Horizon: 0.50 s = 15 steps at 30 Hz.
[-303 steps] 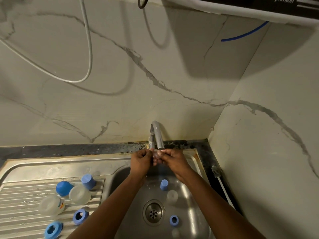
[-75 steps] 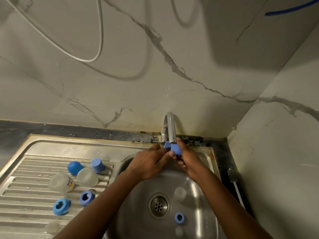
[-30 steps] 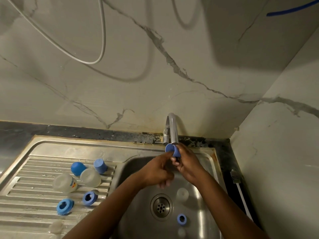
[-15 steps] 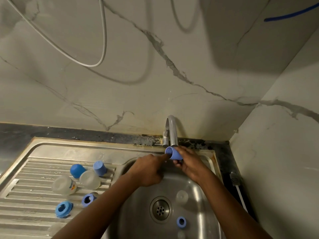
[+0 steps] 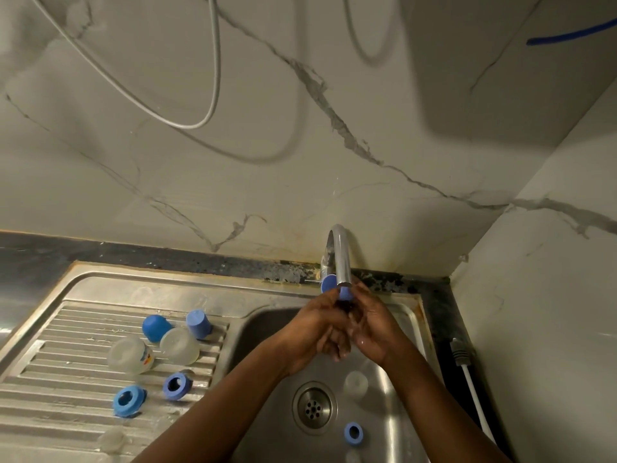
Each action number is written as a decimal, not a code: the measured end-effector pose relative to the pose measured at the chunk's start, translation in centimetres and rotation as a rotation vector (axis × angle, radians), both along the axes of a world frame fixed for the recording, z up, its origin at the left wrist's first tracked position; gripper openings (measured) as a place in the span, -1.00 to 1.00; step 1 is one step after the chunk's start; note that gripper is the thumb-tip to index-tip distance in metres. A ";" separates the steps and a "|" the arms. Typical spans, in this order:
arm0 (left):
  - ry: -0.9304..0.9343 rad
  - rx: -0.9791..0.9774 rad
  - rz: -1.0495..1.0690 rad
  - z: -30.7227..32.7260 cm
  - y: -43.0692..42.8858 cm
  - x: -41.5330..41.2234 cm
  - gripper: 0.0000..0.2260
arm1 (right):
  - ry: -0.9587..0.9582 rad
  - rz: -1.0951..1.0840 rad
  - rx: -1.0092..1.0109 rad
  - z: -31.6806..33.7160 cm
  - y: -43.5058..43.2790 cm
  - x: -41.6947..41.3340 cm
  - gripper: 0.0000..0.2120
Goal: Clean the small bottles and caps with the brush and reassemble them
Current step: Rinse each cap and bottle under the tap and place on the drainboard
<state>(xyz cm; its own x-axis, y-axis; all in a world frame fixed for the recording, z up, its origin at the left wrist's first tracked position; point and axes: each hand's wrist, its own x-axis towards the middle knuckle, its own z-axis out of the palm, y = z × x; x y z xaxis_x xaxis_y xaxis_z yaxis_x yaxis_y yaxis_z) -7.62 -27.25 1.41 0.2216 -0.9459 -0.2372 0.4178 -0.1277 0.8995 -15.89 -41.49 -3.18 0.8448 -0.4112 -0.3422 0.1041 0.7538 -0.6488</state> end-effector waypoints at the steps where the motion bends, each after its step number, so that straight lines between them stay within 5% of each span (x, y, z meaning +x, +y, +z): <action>1: -0.139 0.020 -0.023 0.2 0.1 -0.1 -0.59 | 0.025 -0.027 0.007 0.0 -0.1 0.0 -0.57; 4: -0.496 0.053 -0.128 0.7 0.5 0.5 -0.57 | 0.092 -0.070 0.000 0.3 -0.6 0.2 -0.49; 9: -1.647 0.354 -0.233 1.3 0.4 0.7 -0.51 | 0.355 0.054 -0.091 0.2 -1.0 0.2 -0.56; 15: -1.818 0.470 -0.106 -0.4 0.7 1.5 -0.29 | 0.275 0.069 -0.043 0.5 -1.3 -0.5 -0.59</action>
<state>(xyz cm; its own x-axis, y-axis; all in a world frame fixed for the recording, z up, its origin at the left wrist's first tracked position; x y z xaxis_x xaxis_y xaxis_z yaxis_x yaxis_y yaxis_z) -6.09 -26.55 1.02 0.4204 -0.9071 -0.0208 -0.9046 -0.4208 0.0672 -16.37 -42.83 -2.64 0.7492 -0.3753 -0.5458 -0.1307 0.7240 -0.6773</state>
